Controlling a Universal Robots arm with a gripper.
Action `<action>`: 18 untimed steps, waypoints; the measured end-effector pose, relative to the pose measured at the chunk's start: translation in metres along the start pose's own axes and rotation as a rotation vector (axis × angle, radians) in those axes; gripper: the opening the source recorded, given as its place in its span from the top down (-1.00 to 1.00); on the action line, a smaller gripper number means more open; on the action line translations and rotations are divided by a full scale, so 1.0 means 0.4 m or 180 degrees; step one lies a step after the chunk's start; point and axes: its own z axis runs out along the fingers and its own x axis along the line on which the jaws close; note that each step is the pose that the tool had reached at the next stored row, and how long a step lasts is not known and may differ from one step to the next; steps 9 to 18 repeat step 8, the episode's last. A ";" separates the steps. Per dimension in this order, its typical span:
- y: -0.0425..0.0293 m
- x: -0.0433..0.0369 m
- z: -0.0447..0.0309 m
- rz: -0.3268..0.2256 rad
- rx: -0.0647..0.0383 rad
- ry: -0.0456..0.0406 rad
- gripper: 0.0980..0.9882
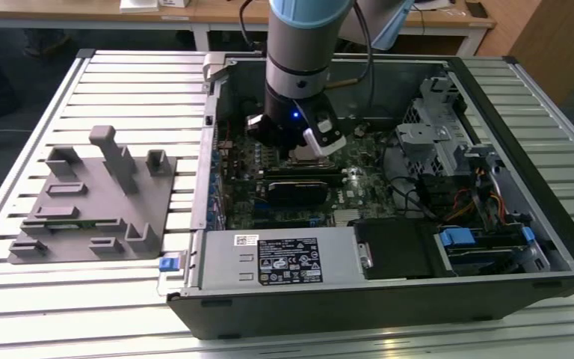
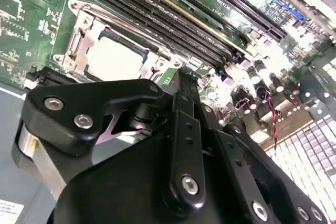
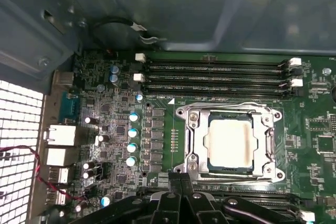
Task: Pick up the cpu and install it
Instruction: 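Install the second cpu locking lever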
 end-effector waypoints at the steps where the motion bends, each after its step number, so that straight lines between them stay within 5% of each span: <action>1: 0.001 0.000 -0.005 0.0000 0.0000 0.0000 0.98; 8: 0.008 0.001 -0.042 -0.0001 0.0000 0.0000 0.98; 18: 0.008 0.001 -0.042 -0.0001 0.0000 0.0000 0.98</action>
